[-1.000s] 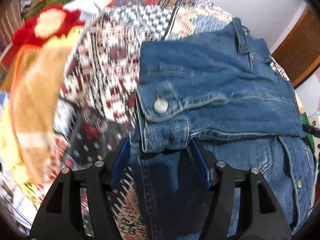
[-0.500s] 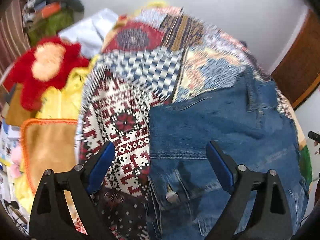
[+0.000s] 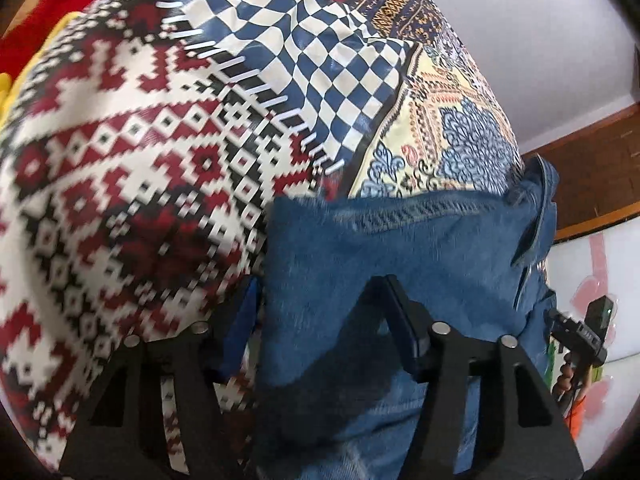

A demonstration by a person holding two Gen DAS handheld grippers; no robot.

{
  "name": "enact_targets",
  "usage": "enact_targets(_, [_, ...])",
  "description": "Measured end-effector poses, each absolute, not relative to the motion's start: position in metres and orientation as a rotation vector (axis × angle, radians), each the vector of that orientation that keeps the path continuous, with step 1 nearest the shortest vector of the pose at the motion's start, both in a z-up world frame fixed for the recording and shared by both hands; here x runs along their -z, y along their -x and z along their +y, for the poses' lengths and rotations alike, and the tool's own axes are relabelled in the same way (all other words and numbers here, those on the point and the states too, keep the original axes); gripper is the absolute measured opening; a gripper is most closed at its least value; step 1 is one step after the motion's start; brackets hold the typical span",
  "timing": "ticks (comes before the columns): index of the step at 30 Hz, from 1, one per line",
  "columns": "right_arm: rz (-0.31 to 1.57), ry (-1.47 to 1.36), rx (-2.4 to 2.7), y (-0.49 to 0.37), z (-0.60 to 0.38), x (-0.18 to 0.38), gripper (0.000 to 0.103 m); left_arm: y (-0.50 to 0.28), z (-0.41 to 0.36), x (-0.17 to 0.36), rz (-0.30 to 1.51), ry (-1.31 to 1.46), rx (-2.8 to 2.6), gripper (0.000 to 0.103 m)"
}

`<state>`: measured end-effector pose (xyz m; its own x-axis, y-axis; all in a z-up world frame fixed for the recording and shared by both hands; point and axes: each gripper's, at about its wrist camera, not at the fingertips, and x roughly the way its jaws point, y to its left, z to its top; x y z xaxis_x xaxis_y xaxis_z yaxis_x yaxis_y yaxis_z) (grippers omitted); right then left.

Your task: Fold large clothes

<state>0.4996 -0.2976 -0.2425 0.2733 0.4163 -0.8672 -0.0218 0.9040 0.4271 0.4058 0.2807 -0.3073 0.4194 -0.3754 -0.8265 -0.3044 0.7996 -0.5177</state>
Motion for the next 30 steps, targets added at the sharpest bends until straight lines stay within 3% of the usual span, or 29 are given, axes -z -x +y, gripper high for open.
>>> enact_targets(1, [1.268, -0.36, -0.311, -0.503, -0.296, 0.245, 0.046, -0.408, 0.281, 0.307, 1.156, 0.69, 0.051, 0.051])
enact_targets(2, [1.272, -0.348, -0.316, -0.506, -0.293, 0.247, 0.034, -0.412, 0.28, 0.308, 1.156, 0.689, 0.046, 0.036])
enact_targets(3, [1.28, -0.331, -0.313, -0.509, -0.29, 0.25, 0.029, -0.414, 0.28, 0.31, 1.165, 0.677, 0.026, 0.029])
enact_targets(5, [1.278, -0.308, -0.32, -0.512, -0.284, 0.251, 0.018, -0.418, 0.278, 0.307, 1.165, 0.664, 0.017, 0.024])
enact_targets(9, [1.229, -0.233, -0.324, -0.521, -0.271, 0.235, 0.011, -0.422, 0.263, 0.278, 1.121, 0.457, -0.029, 0.013])
enact_targets(21, [0.97, -0.006, -0.367, -0.578, -0.202, 0.143, 0.009, -0.435, 0.259, 0.177, 0.904, 0.175, -0.184, 0.011])
enact_targets(30, [1.065, 0.09, -0.261, -0.615, -0.191, 0.223, 0.009, -0.47, 0.276, 0.221, 0.998, 0.204, -0.222, 0.012])
